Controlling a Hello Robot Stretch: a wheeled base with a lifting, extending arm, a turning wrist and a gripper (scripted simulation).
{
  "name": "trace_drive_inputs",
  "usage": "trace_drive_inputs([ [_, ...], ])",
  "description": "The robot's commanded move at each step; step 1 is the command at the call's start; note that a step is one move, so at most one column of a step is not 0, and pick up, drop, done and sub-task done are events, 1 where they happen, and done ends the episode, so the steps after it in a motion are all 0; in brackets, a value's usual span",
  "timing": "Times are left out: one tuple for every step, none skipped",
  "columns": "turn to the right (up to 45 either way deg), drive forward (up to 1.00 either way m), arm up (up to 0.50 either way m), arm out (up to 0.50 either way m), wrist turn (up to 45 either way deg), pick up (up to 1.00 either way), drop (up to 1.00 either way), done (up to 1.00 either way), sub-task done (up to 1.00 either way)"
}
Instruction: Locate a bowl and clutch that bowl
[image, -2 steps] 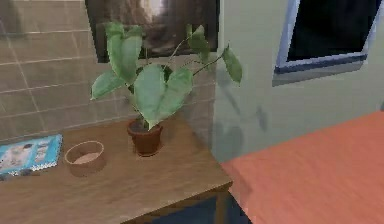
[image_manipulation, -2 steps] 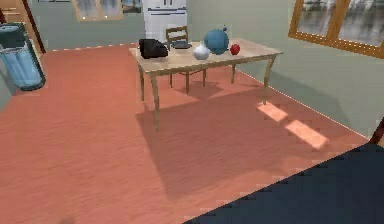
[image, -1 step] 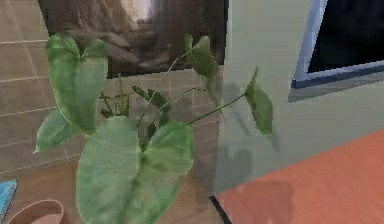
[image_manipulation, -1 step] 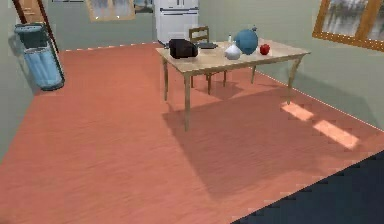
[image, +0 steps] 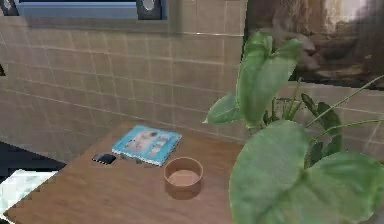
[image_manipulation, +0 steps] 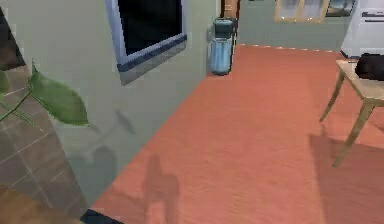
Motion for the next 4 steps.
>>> trace_drive_inputs([
  [-45.0, 0.0, 0.0, 0.0, 0.0, 0.0, 0.0, 0.0, 0.0],
  [-42.0, 0.0, 0.0, 0.0, 0.0, 0.0, 0.0, 0.0, 0.0],
  [0.0, 0.0, 0.5, 0.0, 0.0, 0.0, 0.0, 0.0, 0.0],
  [0.0, 0.0, 0.32, 0.0, 0.0, 0.0, 0.0, 0.0, 0.0],
])
